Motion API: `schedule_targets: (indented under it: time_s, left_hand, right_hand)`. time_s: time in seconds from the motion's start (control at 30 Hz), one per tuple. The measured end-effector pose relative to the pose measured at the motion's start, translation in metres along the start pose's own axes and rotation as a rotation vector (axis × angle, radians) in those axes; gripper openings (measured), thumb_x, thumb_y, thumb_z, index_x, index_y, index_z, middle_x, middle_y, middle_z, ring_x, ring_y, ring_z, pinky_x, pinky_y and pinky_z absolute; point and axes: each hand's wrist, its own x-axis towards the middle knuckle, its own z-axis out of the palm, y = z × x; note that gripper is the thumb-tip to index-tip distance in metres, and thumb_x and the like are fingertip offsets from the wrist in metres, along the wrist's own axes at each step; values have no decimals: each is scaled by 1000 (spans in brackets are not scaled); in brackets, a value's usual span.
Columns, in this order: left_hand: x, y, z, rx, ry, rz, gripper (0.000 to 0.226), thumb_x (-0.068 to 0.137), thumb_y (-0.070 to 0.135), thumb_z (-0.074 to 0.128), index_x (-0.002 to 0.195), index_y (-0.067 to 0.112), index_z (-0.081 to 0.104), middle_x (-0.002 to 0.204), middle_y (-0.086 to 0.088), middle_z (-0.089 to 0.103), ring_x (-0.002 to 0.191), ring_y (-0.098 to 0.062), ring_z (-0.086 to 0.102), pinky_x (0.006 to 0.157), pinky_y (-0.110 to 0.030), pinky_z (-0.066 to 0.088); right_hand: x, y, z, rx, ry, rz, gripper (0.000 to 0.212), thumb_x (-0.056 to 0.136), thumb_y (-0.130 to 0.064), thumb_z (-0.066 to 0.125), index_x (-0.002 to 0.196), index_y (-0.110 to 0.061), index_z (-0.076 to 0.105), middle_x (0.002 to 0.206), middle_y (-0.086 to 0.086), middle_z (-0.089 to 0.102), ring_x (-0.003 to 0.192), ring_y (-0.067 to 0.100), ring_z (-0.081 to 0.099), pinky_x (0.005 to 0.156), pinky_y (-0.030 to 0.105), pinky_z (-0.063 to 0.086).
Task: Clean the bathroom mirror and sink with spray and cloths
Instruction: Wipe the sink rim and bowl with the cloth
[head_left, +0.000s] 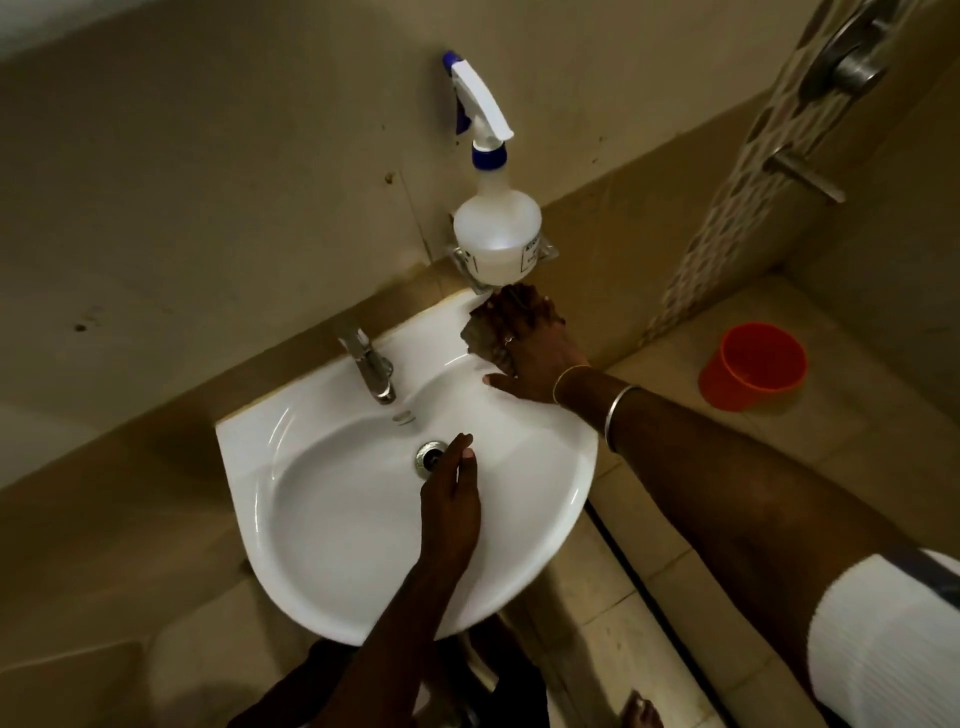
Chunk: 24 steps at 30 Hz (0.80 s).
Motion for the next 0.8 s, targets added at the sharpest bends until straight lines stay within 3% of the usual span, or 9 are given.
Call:
schedule_targets:
  time_s: [0.13,0.2,0.27,0.37,0.47,0.67,0.8]
  left_hand:
    - [12,-11,-13,-64,45,-18,24,108,27,52,126,29,68,126,13,68,125,-8,60,111,-28,42]
    - [12,-10,-19,-97,68,-43,22,108,28,52,123,34,67,121,21,66,118,1,59,106,-19,42]
    - [11,-9,-25,-106,91,-63,29,108,28,50,131,25,67,127,13,66,118,-1,59,99,-8,40]
    - [11,-13,-34,-71,126,-62,35,108,26,48,139,17,64,139,2,64,129,-12,56,108,-22,40]
    - [12,-14,-42,-61,154,-71,35,109,25,47,140,18,62,140,4,63,130,-10,54,110,-26,38]
    - [19,-10,-47,-69,185,-41,35,110,26,46,138,17,64,140,3,62,132,-13,53,110,-28,38]
    - [24,-7,-47,-85,204,-22,34,110,27,45,139,22,63,141,5,62,132,-10,52,108,-26,37]
  right_hand:
    - [20,-24,2,0,59,38,83,94,-68,41,161,-24,21,167,17,19,153,51,8,120,70,11]
    - [28,-42,3,61,100,105,75,96,-61,34,158,-19,30,163,19,30,150,50,18,120,68,14]
    - [36,-62,8,109,122,152,74,101,-55,29,160,-11,28,164,22,28,150,51,20,123,65,14]
    - [46,-98,15,118,118,106,67,104,-49,29,161,-13,25,169,17,18,155,45,10,124,62,12]
    - [46,-122,17,153,122,17,63,102,-45,38,159,-19,31,168,11,24,156,41,9,123,60,18]
    - [41,-93,18,84,93,-217,61,104,-49,34,161,-27,27,169,3,24,158,33,7,124,53,16]
    - [30,-63,20,85,169,-88,60,105,-50,33,160,-25,30,168,3,25,157,33,11,124,58,15]
